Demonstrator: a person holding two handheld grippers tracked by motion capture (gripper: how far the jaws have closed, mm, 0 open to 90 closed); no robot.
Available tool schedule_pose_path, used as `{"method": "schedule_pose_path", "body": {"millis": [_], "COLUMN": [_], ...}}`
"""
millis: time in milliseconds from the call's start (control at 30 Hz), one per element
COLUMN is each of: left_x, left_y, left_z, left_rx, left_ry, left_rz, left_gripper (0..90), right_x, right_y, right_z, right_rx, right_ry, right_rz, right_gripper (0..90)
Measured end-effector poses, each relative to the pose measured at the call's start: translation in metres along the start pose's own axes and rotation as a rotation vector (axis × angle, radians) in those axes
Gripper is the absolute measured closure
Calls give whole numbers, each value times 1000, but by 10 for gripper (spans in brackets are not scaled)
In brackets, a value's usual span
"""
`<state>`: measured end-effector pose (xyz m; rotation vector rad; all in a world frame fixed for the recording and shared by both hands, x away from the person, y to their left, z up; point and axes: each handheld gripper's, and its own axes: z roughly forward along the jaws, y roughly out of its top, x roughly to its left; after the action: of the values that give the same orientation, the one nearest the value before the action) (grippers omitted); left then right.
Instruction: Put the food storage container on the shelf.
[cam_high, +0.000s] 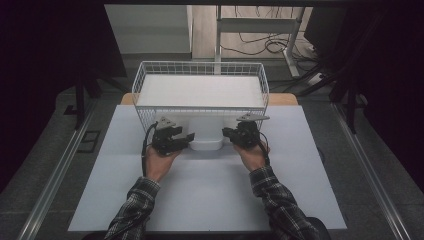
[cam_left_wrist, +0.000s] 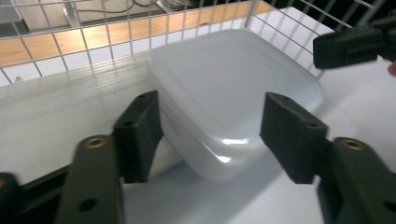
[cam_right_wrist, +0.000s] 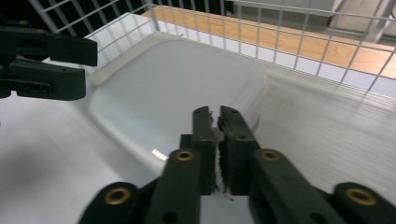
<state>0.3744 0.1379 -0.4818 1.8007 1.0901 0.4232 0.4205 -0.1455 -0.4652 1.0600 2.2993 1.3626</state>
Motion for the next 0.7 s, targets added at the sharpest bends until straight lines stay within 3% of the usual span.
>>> {"method": "schedule_pose_path", "body": {"millis": [167, 200, 333, 467, 500, 700], "left_x": [-9, -14, -22, -27, -30, -35], "left_y": [-13, -20, -34, -45, -51, -67], "left_z": [-12, -19, -32, -41, -47, -59], "left_rx": [23, 17, 11, 29, 41, 15], "left_ry": [-30, -35, -40, -19, 0, 8], "left_rz": [50, 58, 68, 84, 107, 132], "left_gripper": [248, 183, 100, 51, 41, 29], "right_x": [7, 11, 20, 28, 30, 39], "right_y": [-5, -8, -13, -19, -21, -27], "right_z": [-10, -13, -15, -13, -13, -6], "right_rx": [6, 13, 25, 42, 50, 69], "right_ry": [33, 54, 97, 128, 136, 137], "right_rz": [-33, -45, -70, -88, -93, -142], "right_gripper": [893, 893, 892, 891, 890, 888]}}
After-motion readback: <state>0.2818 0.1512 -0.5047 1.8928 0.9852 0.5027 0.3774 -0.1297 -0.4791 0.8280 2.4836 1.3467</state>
